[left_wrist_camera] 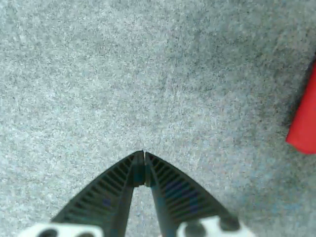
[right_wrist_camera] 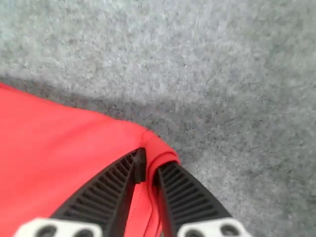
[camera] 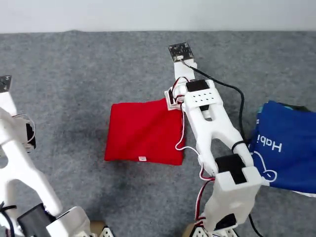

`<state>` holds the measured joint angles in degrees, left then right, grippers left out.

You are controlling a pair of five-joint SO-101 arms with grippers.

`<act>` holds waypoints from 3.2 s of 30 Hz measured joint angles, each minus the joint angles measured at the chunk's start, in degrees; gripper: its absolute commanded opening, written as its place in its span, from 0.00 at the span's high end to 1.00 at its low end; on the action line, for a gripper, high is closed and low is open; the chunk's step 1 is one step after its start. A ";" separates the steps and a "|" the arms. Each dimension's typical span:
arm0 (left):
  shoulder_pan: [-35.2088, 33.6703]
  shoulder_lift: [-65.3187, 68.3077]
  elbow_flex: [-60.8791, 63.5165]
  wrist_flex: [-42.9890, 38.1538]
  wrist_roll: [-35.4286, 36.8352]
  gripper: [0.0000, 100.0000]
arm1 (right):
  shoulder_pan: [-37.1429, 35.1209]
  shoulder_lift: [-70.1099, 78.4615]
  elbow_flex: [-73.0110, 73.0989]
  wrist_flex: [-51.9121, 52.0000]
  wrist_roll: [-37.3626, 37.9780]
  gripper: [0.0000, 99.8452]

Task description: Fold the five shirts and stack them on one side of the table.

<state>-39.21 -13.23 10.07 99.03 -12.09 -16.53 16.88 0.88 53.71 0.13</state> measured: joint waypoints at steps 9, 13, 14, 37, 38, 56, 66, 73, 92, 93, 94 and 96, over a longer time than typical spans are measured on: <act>0.00 0.00 0.00 0.00 0.00 1.00 | 0.00 -4.31 0.00 6.59 0.00 0.77; 0.00 0.00 0.00 0.00 0.00 1.00 | -0.09 -11.43 0.00 9.23 0.00 0.83; 0.00 0.00 0.00 0.00 0.00 1.00 | -0.35 -13.27 0.00 10.46 0.00 0.86; 0.00 -10.46 0.00 0.18 0.00 1.00 | -8.00 -1.32 10.11 26.37 0.09 0.99; 0.00 -10.46 0.00 0.18 0.00 1.00 | -7.47 0.35 10.64 25.32 0.09 0.99; 0.00 -10.46 0.00 0.18 0.00 1.00 | -7.47 -2.55 -6.86 26.90 1.49 0.99; 0.00 -10.46 0.00 0.18 0.00 1.00 | -2.90 11.25 -7.91 8.79 6.59 0.99; 0.00 -10.46 0.00 0.18 0.00 1.00 | -2.02 13.01 -14.33 11.25 6.59 0.99; 0.00 -10.46 1.76 0.18 0.00 1.00 | -5.36 7.21 -23.91 37.19 -9.76 0.65; 0.00 -10.46 2.20 0.18 0.00 1.00 | -5.27 8.18 -23.91 37.19 -11.78 0.65; 0.00 -10.46 2.55 0.18 0.00 1.00 | -5.10 9.49 -23.91 36.75 -12.92 0.66; 0.00 -10.46 3.43 0.18 0.00 1.00 | -5.27 12.40 -23.91 35.25 -14.07 0.66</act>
<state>-39.21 -23.69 13.49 99.21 -12.09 -21.80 29.27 -23.03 88.97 -13.93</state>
